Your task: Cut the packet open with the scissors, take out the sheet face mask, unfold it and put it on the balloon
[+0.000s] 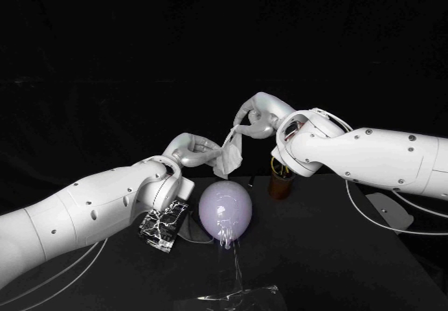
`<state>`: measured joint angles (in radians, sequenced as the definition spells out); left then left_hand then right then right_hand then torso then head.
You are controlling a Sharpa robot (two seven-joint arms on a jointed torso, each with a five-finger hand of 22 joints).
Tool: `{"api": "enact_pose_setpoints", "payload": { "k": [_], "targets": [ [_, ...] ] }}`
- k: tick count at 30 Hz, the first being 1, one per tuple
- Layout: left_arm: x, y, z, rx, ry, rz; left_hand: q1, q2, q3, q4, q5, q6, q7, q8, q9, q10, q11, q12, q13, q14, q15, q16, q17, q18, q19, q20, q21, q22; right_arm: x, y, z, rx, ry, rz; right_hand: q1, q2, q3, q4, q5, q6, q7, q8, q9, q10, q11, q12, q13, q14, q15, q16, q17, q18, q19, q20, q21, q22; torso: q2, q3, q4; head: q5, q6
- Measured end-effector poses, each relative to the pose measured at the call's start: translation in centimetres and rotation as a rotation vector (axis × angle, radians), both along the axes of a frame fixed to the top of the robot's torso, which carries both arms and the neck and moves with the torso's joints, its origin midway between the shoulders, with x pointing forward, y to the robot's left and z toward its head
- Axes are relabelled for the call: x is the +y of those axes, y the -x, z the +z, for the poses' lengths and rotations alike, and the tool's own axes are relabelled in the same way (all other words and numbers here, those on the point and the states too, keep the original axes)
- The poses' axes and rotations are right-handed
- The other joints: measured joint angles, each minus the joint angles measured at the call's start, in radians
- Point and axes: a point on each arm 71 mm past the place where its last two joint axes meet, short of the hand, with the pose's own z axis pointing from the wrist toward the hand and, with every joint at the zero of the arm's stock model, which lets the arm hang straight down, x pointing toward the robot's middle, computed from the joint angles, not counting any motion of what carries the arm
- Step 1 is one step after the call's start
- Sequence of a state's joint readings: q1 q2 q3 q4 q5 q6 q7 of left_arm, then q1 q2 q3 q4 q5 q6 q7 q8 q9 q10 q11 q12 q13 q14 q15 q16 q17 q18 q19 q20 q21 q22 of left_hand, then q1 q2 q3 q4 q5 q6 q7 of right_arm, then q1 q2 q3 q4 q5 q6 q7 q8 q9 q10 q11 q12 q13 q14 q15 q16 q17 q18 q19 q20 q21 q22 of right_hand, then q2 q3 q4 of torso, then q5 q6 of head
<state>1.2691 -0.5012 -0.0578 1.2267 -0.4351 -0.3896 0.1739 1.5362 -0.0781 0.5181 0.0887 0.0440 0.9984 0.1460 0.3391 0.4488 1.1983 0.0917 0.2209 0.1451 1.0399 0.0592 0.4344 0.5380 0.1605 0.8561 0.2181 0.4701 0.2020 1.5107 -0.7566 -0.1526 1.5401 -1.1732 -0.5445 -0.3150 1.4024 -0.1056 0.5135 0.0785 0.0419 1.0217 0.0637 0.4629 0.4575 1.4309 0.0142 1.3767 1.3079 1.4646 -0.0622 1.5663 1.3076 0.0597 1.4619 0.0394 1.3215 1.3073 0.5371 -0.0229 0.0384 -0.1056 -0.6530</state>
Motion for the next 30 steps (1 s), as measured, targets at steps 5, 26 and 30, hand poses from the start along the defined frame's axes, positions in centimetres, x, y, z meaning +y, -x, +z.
{"api": "enact_pose_setpoints", "payload": {
  "k": [5, 26, 30],
  "targets": [
    [1.3, -0.5, 1.3, -0.037, -0.003, 0.011, -0.043, -0.002, 0.058, -0.033, 0.0, -0.011, 0.004, 0.015, 0.0, -0.019, 0.001, 0.024, 0.028, -0.016, 0.0, 0.031, 0.013, -0.004, -0.054, -0.005, 0.075, 0.054, -0.8, -0.2, -0.4, 0.016, 0.009, -0.014, 0.0, 0.0, 0.0, 0.0, 0.004, 0.0, 0.0, 0.0, 0.0, 0.0, 0.0, 0.0, -0.001, 0.0, 0.0, -0.002, 0.0, 0.0, 0.0, 0.0, 0.0, 0.0, -0.001, 0.0, 0.0005, -0.001, -0.003],
    [1.3, -2.2, 4.4, -0.018, -0.091, -0.123, -0.125, -0.01, 0.175, -0.079, 0.0, -0.053, 0.013, 0.044, 0.017, -0.065, 0.007, 0.091, 0.109, -0.049, 0.004, 0.101, 0.027, -0.007, -0.148, -0.001, 0.233, 0.163, -1.0, -0.9, -1.2, 0.039, 0.027, -0.016, 0.0, 0.0, 0.0, 0.0, 0.004, 0.002, -0.001, -0.004, 0.0, 0.0, 0.0, 0.0, 0.0, 0.0, 0.0, 0.0, 0.001, 0.0, -0.002, 0.002, -0.001, 0.001, -0.001, 0.0001, 0.0004, -0.001, -0.001],
    [1.6, -2.6, 4.6, 0.0, -0.09, -0.118, -0.141, -0.005, 0.192, -0.074, 0.0, -0.072, 0.015, 0.056, 0.035, -0.078, 0.011, 0.104, 0.124, -0.061, 0.006, 0.116, 0.031, -0.007, -0.158, 0.002, 0.254, 0.177, -1.0, -1.0, -1.3, 0.041, 0.03, -0.017, 0.0, 0.0, 0.0, 0.0, 0.004, 0.004, 0.0, -0.002, 0.0, 0.0, 0.0, -0.001, 0.0, 0.0, 0.0, 0.0, 0.0, 0.0, -0.002, 0.002, -0.001, 0.001, -0.001, 0.0001, 0.0011, -0.001, -0.002]
  ]
}}
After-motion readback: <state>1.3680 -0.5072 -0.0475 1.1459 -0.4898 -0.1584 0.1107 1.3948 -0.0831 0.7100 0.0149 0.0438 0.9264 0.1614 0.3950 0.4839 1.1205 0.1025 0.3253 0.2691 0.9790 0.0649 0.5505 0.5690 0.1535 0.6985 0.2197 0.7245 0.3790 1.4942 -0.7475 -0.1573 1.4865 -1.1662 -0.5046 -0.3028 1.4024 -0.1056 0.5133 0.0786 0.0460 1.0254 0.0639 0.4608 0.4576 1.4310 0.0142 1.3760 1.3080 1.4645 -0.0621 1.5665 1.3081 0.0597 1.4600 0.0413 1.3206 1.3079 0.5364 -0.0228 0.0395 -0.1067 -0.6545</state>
